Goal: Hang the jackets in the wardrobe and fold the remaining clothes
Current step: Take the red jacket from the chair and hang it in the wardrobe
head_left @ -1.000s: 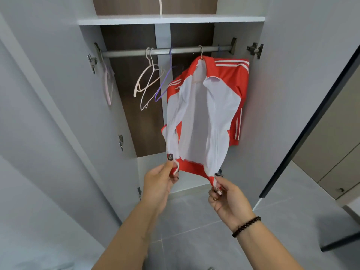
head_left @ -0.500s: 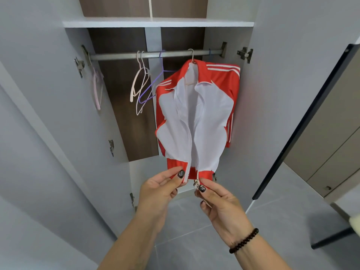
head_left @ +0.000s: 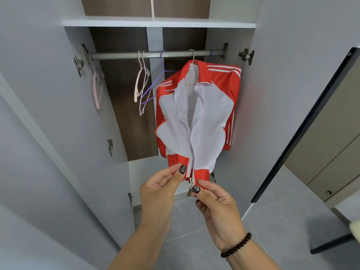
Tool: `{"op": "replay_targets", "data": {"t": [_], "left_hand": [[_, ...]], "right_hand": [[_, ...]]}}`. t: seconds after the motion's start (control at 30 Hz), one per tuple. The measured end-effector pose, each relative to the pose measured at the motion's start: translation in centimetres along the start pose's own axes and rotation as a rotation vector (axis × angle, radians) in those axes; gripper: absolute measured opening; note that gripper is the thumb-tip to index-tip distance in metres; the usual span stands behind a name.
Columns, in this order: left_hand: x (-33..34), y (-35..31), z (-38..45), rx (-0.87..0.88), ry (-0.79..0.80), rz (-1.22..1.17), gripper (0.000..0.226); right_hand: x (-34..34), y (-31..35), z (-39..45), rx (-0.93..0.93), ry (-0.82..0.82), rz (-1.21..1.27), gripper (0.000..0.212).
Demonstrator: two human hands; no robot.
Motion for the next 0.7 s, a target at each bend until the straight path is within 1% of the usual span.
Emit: {"op": "replay_targets", "data": {"t": [0.2, 0.4, 0.57, 0.7], "left_hand": [[0.9, 0.5, -0.1, -0.02, -0.005, -0.007, 0.023], [1.3, 1.1, 0.1, -0.05, -0.047, -0.026, 0.023], [1.6, 1.2, -0.1, -0.034, -0.042, -0.018, 0.024], [1.6, 1.1, -0.3, -0.047, -0.02, -0.039, 0.025]], "right_hand": [[-0.4, 0.5, 0.1, 0.008, -0.03, 0.017, 0.021], [-0.3, 0.4, -0.1, 0.016, -0.076, 0.023, 0.019], [-0.3, 0.2, -0.2, 0.01, -0.164, 0.055, 0.019], [0.0, -0.2, -0.5, 0.027, -0.218, 0.138, 0.018]]}}
Point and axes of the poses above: each hand's wrist, its own z-axis towards the middle knuckle, its own x-axis out of the palm, y = z × x, the point moved 1 cm from there along z, towards the middle knuckle, and after that the axes turned 10 degrees about z, right-handed, at the moved point
